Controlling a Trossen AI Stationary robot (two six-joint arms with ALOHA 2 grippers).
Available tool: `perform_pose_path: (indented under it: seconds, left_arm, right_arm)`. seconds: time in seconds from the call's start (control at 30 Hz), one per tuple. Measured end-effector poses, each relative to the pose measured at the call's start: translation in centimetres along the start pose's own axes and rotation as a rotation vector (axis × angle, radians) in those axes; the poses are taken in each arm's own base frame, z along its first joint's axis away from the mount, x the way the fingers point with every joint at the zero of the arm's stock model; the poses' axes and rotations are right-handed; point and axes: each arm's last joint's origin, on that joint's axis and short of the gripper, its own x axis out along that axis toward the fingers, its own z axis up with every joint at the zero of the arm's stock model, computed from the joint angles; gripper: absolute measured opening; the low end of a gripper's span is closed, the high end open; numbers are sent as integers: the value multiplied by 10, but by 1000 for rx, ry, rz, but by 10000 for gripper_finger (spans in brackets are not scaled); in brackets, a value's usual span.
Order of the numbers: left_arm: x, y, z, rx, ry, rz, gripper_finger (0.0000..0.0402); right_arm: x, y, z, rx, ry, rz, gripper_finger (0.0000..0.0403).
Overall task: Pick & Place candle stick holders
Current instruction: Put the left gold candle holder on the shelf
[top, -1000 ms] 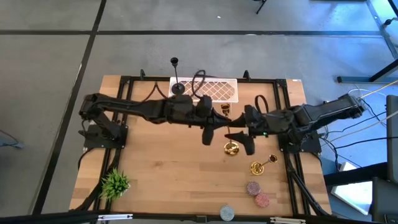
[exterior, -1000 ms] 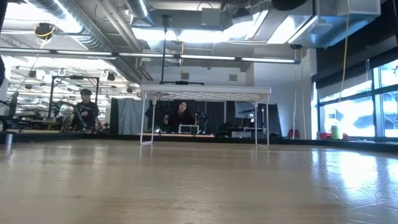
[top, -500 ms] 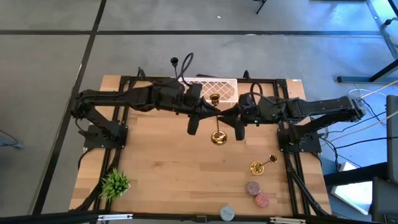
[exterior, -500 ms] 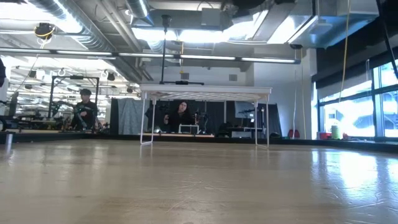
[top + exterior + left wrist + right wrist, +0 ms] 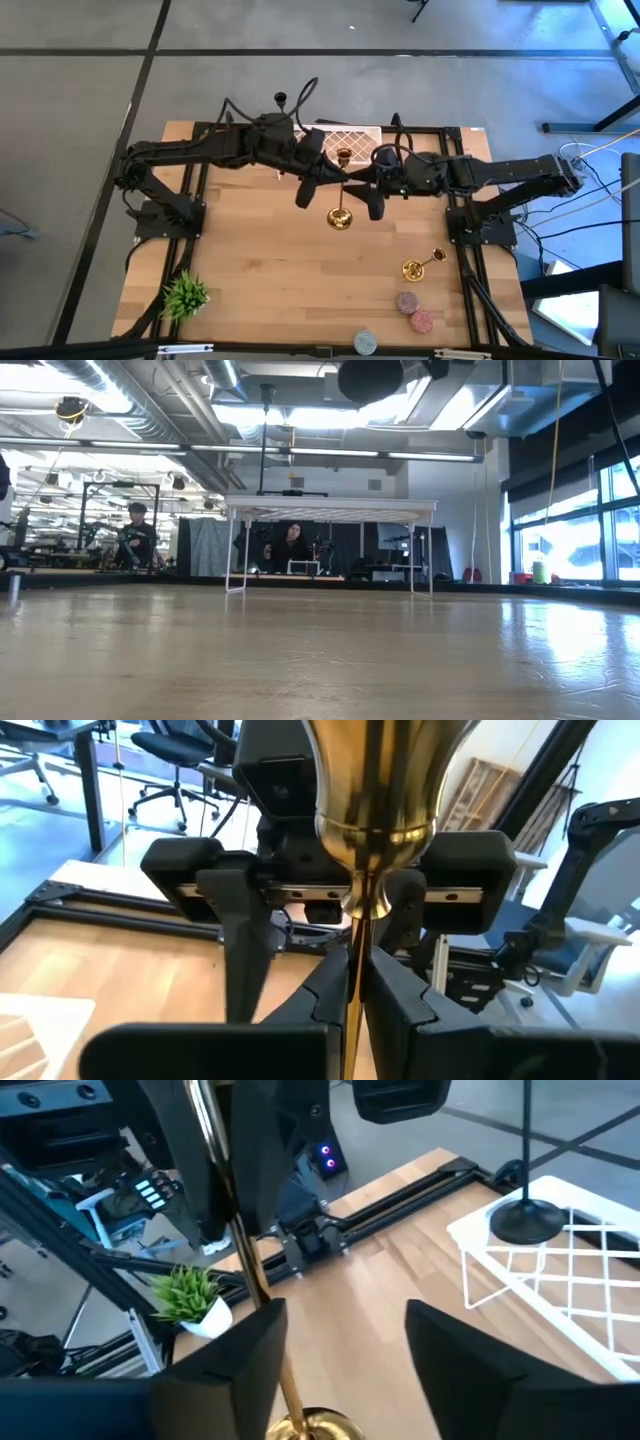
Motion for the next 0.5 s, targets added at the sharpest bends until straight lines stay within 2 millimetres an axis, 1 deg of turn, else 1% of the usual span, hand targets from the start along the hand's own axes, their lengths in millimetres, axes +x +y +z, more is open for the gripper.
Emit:
perform_pose_path:
  seconds: [0.1, 0.2, 0.27, 0.37, 0.5]
  left_arm:
    - [-1, 3, 0, 3, 9, -6, 12]
    - [-2, 7, 0, 2, 18, 1, 12]
    - [-3, 13, 0, 18, 10, 53, 12]
    - [-5, 21, 0, 17, 23, 85, 12]
    - [-6, 23, 0, 7, 37, 47, 12]
  right_arm:
    - [1, -3, 1, 5, 19, 30, 242]
    - [1, -4, 2, 7, 36, 50, 254]
    - [1, -2, 3, 10, 39, 98, 256]
    - [0, 0, 3, 9, 53, 138, 256]
    - [1, -1, 5, 13, 23, 108, 256]
